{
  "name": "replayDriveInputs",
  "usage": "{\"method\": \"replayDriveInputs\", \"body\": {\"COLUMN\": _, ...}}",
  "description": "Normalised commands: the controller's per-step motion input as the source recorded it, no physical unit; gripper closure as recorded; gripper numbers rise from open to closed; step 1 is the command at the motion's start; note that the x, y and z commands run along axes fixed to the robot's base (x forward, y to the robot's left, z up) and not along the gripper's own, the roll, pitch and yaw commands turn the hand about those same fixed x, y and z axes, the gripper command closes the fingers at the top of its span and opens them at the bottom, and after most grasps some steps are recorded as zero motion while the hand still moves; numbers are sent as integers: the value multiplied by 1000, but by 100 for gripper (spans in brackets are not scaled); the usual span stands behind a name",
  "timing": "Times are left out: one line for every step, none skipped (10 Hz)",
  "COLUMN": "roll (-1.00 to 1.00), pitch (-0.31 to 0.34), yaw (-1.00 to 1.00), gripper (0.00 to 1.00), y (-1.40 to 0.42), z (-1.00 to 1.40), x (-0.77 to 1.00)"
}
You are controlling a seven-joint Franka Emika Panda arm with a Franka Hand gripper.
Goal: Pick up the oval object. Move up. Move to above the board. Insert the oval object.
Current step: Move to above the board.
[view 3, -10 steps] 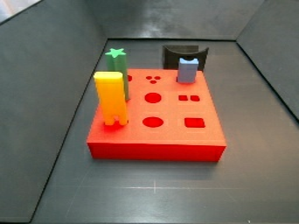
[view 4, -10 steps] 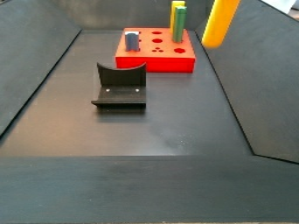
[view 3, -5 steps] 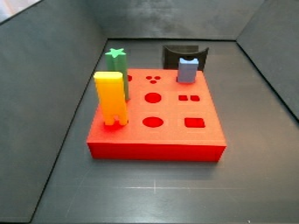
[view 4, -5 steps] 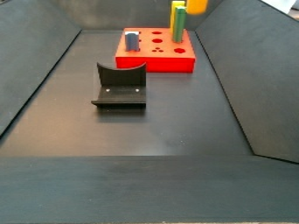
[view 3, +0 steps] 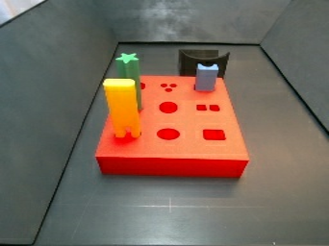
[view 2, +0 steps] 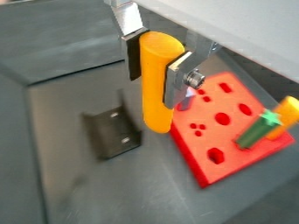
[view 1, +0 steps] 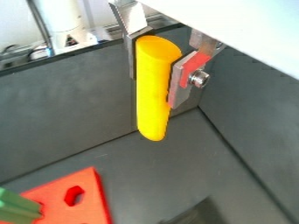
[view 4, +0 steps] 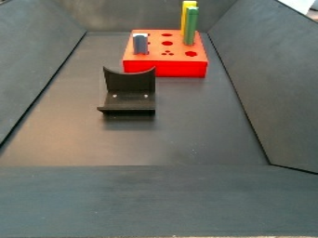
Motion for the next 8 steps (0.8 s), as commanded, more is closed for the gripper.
{"method": "replayDriveInputs", "body": {"roll": 123, "pitch": 32, "yaw": -1000, "gripper": 100, "y": -1000, "z": 77, "x": 102}}
{"method": "replayDriveInputs", "body": {"roll": 115, "pitch": 44, "yaw": -1000, "gripper": 100, "y": -1000, "z": 81, "x": 104}}
{"method": "replayDriveInputs", "body": {"roll": 93, "pitch": 58, "yaw": -831, "gripper": 100, "y": -1000, "z": 84, "x": 109}}
{"method": "replayDriveInputs", "body": {"roll": 50, "pitch": 71, "yaw": -576, "gripper": 100, "y": -1000, "z": 85, "x": 117}}
{"method": "replayDriveInputs", "body": {"roll": 17, "pitch": 94, "yaw": -302, "gripper": 100, "y": -1000, "z": 85, "x": 133}}
{"method": "replayDriveInputs", "body": {"roll": -4, "pitch": 113, "yaw": -148, "gripper": 100, "y": -1000, "z": 86, "x": 148}}
{"method": "replayDriveInputs", "body": {"roll": -11, "pitch": 130, "yaw": -56, "gripper": 100, "y": -1000, "z": 90, "x": 163}}
{"method": "replayDriveInputs", "body": {"roll": -9, "pitch": 141, "yaw": -25, "gripper": 100, "y": -1000, "z": 96, "x": 176}}
